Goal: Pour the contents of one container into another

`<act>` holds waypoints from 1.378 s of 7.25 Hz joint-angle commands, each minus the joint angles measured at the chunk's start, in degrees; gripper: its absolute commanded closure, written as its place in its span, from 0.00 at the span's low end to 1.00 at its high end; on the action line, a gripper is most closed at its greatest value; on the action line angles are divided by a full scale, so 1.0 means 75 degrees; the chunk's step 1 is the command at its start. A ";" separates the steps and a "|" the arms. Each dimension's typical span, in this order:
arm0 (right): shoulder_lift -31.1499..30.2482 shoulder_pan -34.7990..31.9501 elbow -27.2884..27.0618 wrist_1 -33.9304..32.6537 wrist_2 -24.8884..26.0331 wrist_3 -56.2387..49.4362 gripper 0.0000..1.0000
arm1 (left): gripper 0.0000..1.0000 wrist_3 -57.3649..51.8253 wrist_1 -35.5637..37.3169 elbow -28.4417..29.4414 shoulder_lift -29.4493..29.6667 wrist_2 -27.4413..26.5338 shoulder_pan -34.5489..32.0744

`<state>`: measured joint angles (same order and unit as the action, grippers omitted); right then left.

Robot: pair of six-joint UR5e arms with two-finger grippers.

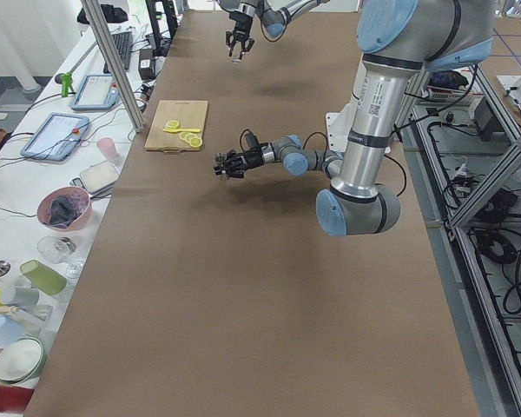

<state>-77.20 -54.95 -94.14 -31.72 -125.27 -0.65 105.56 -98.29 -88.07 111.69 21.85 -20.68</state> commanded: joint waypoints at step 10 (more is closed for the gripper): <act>0.0132 0.0893 -0.1932 -0.3117 -0.0393 -0.2899 1.00 | 1.00 -0.8104 -0.5663 -0.0096 0.1336 0.3856 0.0062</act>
<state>-76.73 -47.96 -108.41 -52.90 -125.75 -19.26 50.56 -134.63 -90.83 120.07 46.92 -20.32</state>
